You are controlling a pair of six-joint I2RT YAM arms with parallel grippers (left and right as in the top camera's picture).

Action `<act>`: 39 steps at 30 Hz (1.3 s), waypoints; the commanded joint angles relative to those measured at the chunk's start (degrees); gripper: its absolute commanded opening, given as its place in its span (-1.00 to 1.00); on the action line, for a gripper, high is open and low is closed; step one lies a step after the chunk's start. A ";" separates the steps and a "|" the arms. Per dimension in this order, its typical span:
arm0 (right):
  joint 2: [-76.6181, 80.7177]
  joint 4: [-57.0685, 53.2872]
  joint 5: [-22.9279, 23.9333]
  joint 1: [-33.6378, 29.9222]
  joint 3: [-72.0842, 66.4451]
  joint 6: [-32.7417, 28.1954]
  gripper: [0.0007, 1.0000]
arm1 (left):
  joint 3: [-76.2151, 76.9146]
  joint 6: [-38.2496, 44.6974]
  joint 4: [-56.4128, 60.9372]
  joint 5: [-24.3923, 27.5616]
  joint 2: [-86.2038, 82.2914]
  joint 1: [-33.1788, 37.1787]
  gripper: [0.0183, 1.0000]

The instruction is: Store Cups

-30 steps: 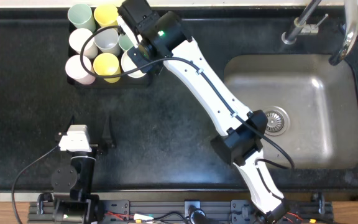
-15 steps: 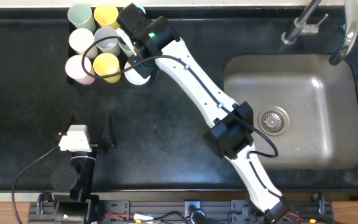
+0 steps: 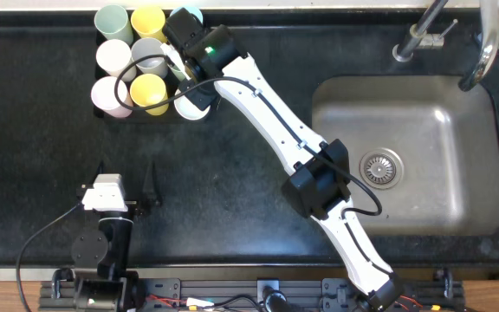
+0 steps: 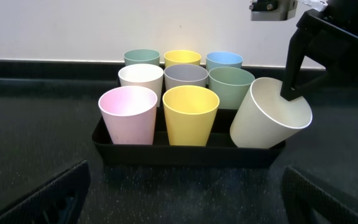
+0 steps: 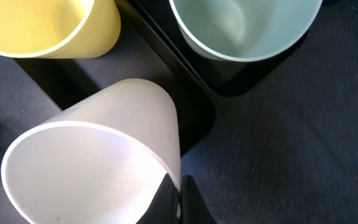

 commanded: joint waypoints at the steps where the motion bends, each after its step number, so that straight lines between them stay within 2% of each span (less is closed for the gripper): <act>1: 1.03 0.11 -0.42 -0.02 0.39 -0.90 -0.92 | -0.13 1.27 -0.11 0.59 -0.57 0.63 1.00; 13: 1.03 0.87 -0.37 -0.33 -2.32 -2.64 -0.92 | -0.13 1.25 -0.11 0.59 -0.57 0.63 1.00; 15: 1.03 1.31 -0.37 -0.35 -2.32 -2.60 -0.84 | -0.13 1.25 -0.11 0.59 -0.57 0.63 1.00; 16: 1.03 1.66 -0.37 -0.35 -2.32 -2.60 -0.43 | -0.13 1.25 -0.11 0.59 -0.57 0.63 1.00; 17: 1.03 2.36 -0.02 -0.39 -2.32 -2.60 0.41 | -0.13 1.25 -0.11 0.59 -0.57 0.63 1.00; 18: 1.03 2.67 0.50 -0.39 -2.32 -2.60 0.84 | -0.13 1.25 -0.11 0.59 -0.57 0.63 1.00; 19: 1.03 3.06 1.25 -0.39 -2.32 -2.60 1.00 | -0.13 1.25 -0.11 0.59 -0.57 0.63 1.00; 29: 0.39 5.99 9.75 -0.42 -1.64 -2.45 1.00 | -0.13 1.25 -0.11 0.59 -0.57 0.63 1.00; 35: -4.42 7.85 9.92 -1.81 2.49 3.10 0.99 | -0.13 1.25 -0.11 0.59 -0.57 0.63 1.00; 39: -8.96 7.21 9.55 -2.67 5.66 3.08 1.00 | -0.13 1.25 -0.11 0.59 -0.57 0.63 1.00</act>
